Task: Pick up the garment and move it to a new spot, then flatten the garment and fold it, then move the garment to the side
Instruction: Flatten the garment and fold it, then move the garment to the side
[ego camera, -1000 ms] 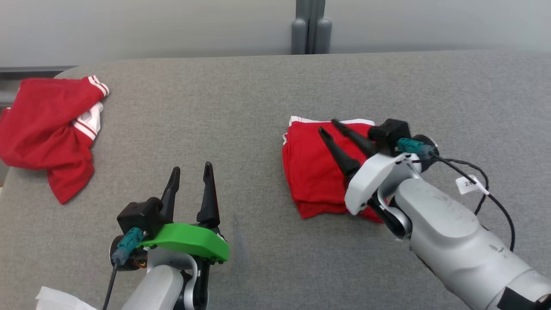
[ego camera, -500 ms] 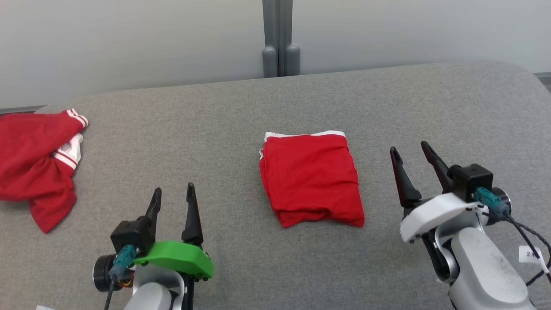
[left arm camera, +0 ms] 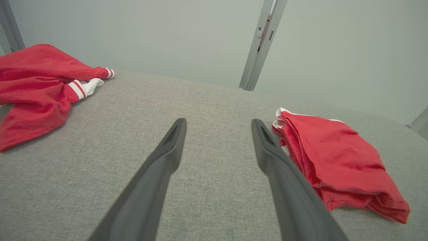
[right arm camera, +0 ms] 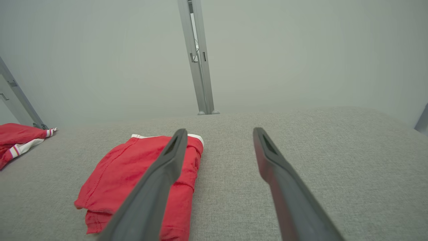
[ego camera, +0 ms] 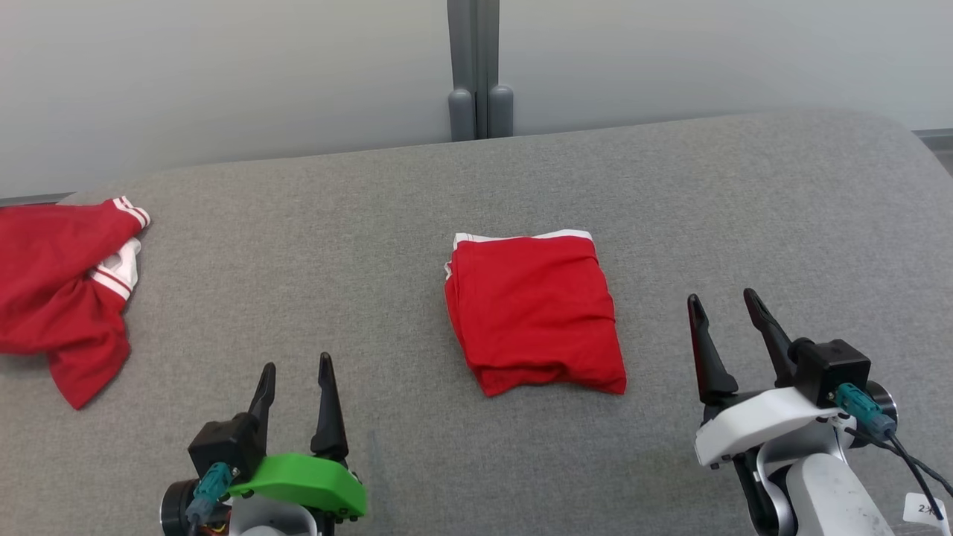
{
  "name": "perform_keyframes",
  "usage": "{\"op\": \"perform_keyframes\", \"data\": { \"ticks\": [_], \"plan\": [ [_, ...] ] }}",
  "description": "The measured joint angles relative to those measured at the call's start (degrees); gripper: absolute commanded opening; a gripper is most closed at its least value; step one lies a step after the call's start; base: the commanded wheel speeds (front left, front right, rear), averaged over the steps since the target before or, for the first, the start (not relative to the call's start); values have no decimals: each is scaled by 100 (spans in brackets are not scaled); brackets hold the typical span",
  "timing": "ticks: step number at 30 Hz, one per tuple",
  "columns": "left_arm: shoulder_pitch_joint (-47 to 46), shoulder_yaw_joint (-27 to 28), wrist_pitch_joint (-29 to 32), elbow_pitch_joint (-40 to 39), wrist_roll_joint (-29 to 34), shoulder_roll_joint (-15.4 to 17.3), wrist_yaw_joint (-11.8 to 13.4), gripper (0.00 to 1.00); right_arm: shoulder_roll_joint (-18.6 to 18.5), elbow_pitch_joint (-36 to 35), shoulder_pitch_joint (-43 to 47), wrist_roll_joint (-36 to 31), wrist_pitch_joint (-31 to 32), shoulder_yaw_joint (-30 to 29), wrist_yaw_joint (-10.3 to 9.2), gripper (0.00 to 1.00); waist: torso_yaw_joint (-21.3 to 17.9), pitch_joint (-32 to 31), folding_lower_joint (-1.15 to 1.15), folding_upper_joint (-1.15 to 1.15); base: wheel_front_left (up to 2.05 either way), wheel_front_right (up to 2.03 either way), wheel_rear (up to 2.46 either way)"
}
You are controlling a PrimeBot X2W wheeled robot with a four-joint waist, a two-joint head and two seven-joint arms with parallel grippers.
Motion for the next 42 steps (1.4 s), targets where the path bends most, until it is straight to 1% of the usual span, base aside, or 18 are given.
{"op": "perform_keyframes", "data": {
  "ticks": [13, 21, 24, 27, 30, 36, 42],
  "plan": [
    [3, 183, 0, 21, 171, -151, -133, 100, 32, -169, 139, -21, 175, -53, 0, 100, 107, 37, 0, 0, 0, 0, 0],
    [-9, 218, 0, 51, 267, -194, -175, 100, 33, -64, 103, -21, 212, -120, 0, 100, 138, 107, 0, 0, 0, 0, 0],
    [-38, 226, 0, 65, 293, -205, -191, 100, 32, 10, -109, -18, 354, -157, 0, 100, 166, 155, 0, 0, 0, 0, 0],
    [-94, 221, 0, 76, 315, -221, -227, 100, 15, 159, -408, -46, 646, -168, 0, 100, 209, 209, 0, 0, 0, 0, 0],
    [-174, 212, -1, 68, 323, -238, -241, 100, -147, 394, -796, 19, 1046, -155, 0, 100, 268, 283, 0, 0, 0, 0, 0],
    [-276, 226, -9, -10, 325, -281, -267, 100, -546, 902, -1627, 603, 1978, 98, 0, 100, 453, 478, 0, 0, 0, 0, 0],
    [-358, 230, -9, -34, 325, -328, -289, 100, -857, 1358, -2176, 1308, 2864, 448, 0, 100, 680, 683, 0, 0, 0, 0, 0]
  ]
}}
